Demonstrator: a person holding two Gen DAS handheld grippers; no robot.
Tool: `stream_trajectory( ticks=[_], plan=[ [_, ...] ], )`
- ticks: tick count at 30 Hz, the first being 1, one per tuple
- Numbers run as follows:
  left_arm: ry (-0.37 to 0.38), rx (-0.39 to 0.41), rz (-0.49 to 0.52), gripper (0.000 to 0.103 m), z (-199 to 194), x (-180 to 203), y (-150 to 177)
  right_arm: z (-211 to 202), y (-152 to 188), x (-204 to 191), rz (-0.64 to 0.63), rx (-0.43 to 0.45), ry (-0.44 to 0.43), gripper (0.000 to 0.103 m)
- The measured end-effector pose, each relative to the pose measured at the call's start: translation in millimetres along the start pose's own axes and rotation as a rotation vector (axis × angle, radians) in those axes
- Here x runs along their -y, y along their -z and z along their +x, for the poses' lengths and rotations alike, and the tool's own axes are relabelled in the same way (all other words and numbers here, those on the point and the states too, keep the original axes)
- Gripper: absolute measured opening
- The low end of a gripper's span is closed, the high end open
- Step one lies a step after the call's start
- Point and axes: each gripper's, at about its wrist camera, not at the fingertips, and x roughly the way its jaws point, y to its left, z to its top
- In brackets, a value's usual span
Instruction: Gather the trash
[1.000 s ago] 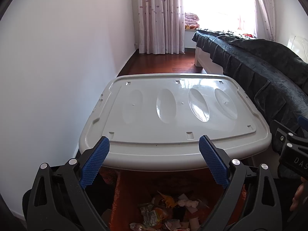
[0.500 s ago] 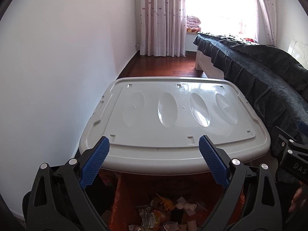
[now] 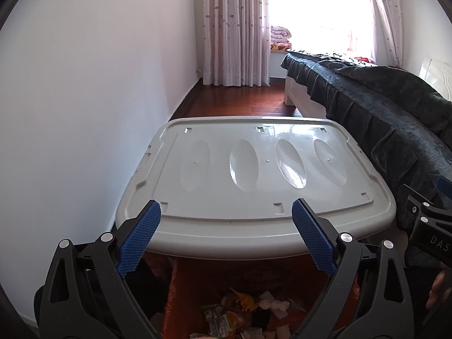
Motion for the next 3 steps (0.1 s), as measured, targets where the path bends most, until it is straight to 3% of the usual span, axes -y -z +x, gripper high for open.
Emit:
stream_trajectory(
  ticks=[3],
  plan=[
    [-0.003,-0.003,-0.004,0.092,0.3,0.2,-0.5,-1.2,-0.2,-0.3,0.001,0.001,0.002,0.098]
  ],
)
